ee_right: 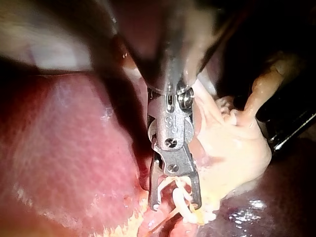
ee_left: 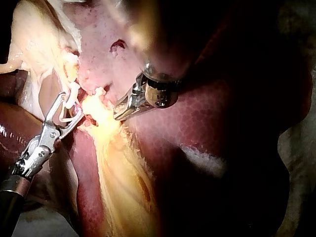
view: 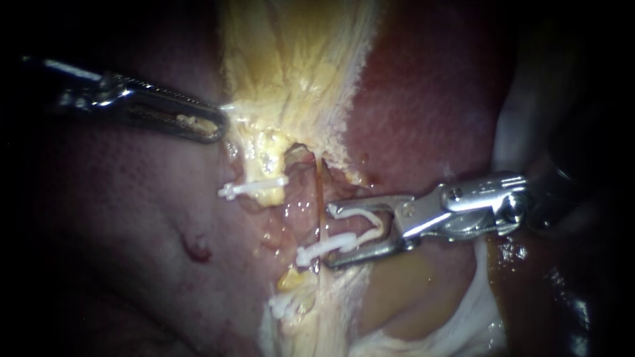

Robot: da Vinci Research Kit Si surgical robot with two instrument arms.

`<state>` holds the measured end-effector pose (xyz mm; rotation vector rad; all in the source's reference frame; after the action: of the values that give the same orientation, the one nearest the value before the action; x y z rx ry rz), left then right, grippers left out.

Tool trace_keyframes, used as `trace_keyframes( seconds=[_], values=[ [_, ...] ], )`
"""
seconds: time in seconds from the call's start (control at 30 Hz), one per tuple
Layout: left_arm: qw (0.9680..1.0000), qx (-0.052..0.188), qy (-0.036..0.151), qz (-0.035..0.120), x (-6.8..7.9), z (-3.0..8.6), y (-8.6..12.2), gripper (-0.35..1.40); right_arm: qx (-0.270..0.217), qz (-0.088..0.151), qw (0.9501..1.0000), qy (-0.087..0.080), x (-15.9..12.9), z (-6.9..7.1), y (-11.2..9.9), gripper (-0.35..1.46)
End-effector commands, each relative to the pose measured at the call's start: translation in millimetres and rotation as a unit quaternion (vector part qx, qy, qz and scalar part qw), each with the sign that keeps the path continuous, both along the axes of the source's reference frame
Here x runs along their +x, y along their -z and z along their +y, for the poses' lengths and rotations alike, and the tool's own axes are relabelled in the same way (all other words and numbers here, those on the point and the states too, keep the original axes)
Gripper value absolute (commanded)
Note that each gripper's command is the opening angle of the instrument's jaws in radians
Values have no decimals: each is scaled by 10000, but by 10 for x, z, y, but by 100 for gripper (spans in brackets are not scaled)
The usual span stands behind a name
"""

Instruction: Clipping second clip right tube

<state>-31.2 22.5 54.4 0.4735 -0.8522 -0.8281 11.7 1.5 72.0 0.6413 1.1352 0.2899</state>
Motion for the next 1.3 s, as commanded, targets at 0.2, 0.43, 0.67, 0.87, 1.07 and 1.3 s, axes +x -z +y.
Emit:
trace_keyframes(
  seconds=[0.2,0.43,0.67,0.87,1.07,1.3],
  values=[
    [10000,-2,-2,0,0,0,-1,-35,82,6,10000,17,7,0,1,49],
    [10000,-2,-2,0,0,0,-2,-35,301,124,9994,137,21,0,2,49],
    [10000,-3,-2,0,0,0,-2,-35,526,339,9979,158,32,-2,4,49],
    [10000,-3,-1,1,0,1,-3,-35,777,599,9951,126,35,-4,8,49],
    [10000,-3,-1,1,0,1,-3,-35,1050,895,9902,218,37,-9,21,49],
    [10000,-4,-2,1,0,1,-4,-35,1174,1108,9865,289,41,-14,38,49]
  ],
)
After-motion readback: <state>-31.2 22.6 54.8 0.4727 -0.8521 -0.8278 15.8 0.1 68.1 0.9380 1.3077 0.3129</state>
